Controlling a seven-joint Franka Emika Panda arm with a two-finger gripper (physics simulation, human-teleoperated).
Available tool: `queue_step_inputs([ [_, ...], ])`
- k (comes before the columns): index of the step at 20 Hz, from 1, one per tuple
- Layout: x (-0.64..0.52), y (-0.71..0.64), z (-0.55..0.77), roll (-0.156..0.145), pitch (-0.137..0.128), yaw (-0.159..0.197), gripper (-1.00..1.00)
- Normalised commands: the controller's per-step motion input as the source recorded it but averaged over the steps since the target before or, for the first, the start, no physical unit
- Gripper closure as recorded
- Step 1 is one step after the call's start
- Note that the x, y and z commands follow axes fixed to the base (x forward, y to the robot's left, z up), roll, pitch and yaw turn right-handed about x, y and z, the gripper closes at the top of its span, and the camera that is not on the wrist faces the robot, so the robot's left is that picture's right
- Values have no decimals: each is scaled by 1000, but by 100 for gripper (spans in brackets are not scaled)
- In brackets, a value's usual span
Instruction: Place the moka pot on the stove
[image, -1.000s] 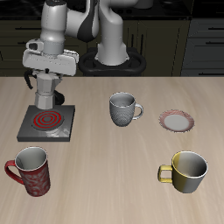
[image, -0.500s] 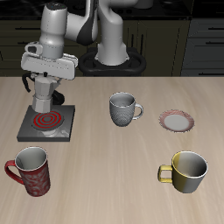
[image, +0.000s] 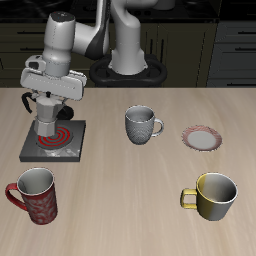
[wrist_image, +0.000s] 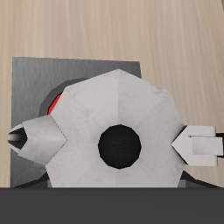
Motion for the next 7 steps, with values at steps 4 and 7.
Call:
queue_step_inputs([
  [4,7,23,-125,-25,16,-22,-100],
  [7,-68,89,-39,32,12,-11,-100],
])
